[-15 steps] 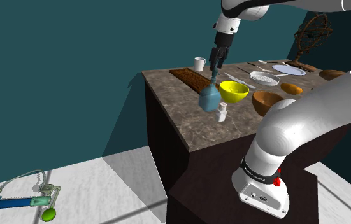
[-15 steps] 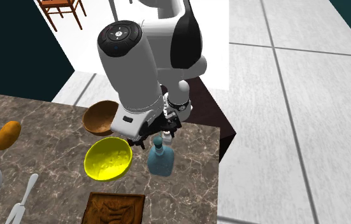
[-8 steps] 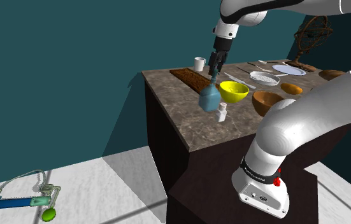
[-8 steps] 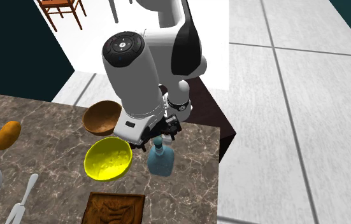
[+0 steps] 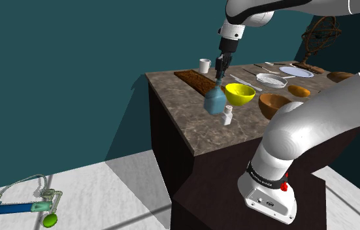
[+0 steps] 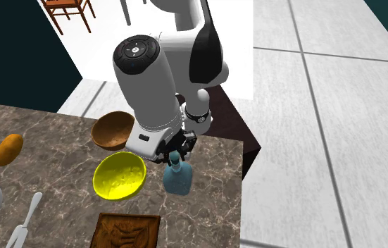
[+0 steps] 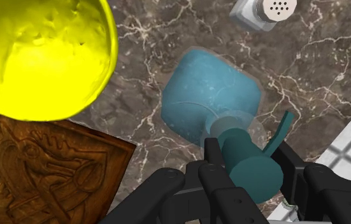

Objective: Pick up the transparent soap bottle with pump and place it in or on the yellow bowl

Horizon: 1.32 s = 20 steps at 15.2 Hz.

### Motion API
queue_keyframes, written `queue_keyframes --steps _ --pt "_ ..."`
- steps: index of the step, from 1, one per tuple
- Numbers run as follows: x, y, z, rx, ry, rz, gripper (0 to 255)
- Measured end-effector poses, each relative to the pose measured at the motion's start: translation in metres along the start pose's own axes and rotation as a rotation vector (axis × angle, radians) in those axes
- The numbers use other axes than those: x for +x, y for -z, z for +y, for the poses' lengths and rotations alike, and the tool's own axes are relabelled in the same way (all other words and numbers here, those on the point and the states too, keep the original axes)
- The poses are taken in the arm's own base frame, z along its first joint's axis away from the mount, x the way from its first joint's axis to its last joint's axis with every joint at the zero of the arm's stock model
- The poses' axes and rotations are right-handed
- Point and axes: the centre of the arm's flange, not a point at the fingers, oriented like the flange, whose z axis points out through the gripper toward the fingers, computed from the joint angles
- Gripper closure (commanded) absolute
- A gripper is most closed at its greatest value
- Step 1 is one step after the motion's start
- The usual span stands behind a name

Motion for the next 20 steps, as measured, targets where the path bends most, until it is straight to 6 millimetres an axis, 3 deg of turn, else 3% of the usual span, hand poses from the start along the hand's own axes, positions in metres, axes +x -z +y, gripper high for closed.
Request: queue_keyframes --steps 7,20 --pt "0.000 0.002 0.000 0.000 0.000 0.000 255" --pt "0.003 0.067 -0.005 0.000 0.000 0.000 255"
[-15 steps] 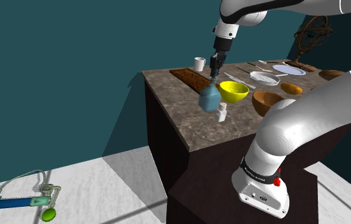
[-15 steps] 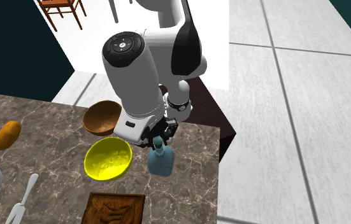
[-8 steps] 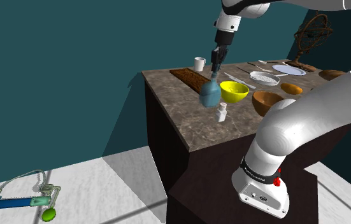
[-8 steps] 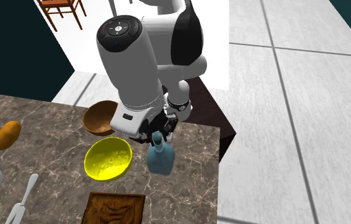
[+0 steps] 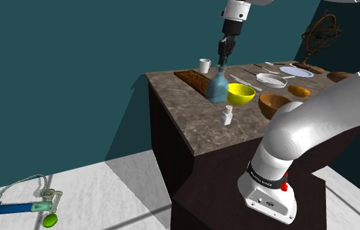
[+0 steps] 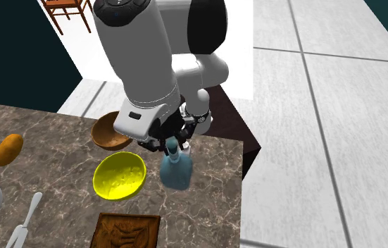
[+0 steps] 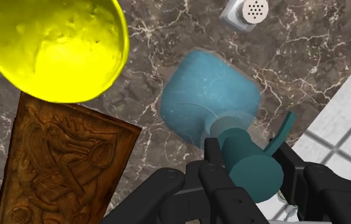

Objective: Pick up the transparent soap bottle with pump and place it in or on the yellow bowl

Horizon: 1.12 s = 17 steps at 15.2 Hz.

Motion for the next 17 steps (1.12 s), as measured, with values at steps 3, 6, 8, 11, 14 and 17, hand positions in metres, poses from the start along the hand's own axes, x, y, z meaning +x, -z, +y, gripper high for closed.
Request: queue_keyframes --steps 3,6,8,11,14,17 --pt "0.000 0.016 -0.002 0.000 0.000 0.000 255" --pt "0.001 0.033 -0.003 0.000 0.000 0.000 255" --pt "0.001 0.044 -0.005 0.000 0.000 0.000 255" --pt "0.003 0.059 -0.004 0.000 0.000 0.000 255" --pt "0.003 0.075 -0.008 0.000 0.000 0.000 255" --pt "0.005 0.090 -0.008 0.000 0.000 0.000 255"
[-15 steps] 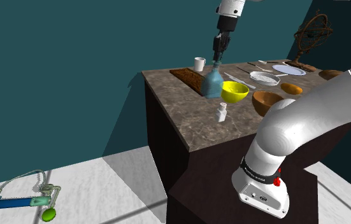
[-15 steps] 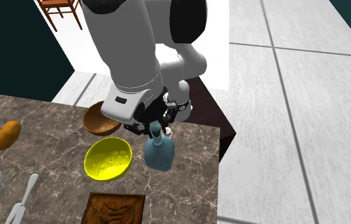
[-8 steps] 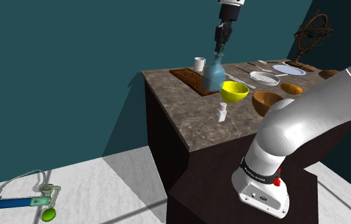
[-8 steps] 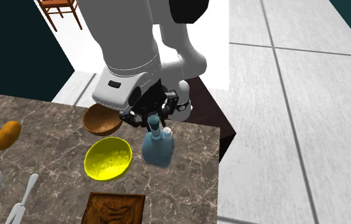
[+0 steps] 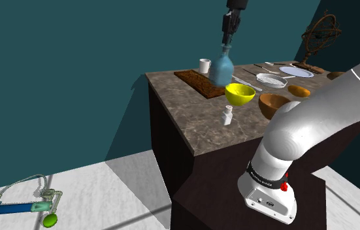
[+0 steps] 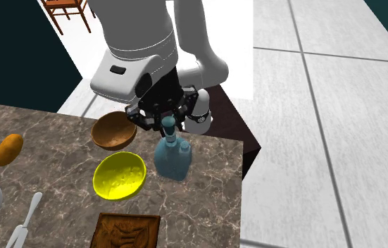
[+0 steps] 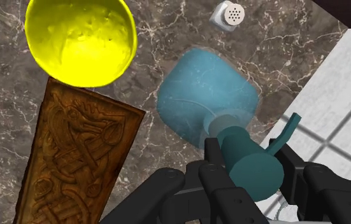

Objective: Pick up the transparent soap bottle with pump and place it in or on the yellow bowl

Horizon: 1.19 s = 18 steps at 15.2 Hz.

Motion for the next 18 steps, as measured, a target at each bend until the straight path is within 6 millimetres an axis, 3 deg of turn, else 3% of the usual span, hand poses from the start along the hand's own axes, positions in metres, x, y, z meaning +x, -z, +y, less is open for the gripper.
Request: queue_keyframes --steps 2,6,11,18 --pt "0.000 0.009 -0.001 0.000 0.000 0.000 255" --pt "-0.014 0.033 0.031 0.001 -0.001 0.000 255" --pt "-0.026 0.068 0.079 0.001 -0.001 0.000 255" --pt "-0.059 0.117 0.162 0.006 -0.012 0.002 255"
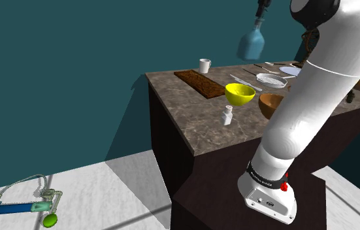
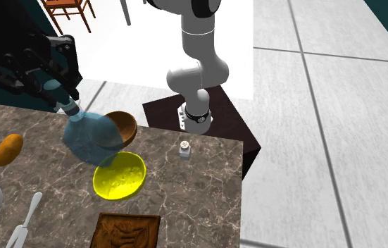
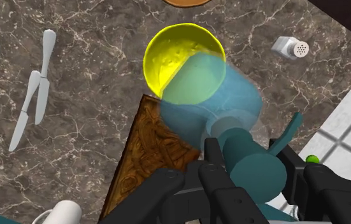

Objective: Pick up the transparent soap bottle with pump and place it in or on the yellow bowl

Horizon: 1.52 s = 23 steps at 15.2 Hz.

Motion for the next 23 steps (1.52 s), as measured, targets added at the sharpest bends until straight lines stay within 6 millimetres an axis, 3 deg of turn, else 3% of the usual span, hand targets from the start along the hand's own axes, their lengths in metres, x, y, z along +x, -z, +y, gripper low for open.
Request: queue_keyframes --steps 4,23 --pt "-0.004 -0.003 0.011 -0.004 0.011 -0.002 255" --pt "-0.011 -0.103 0.019 -0.005 0.012 -0.002 255"
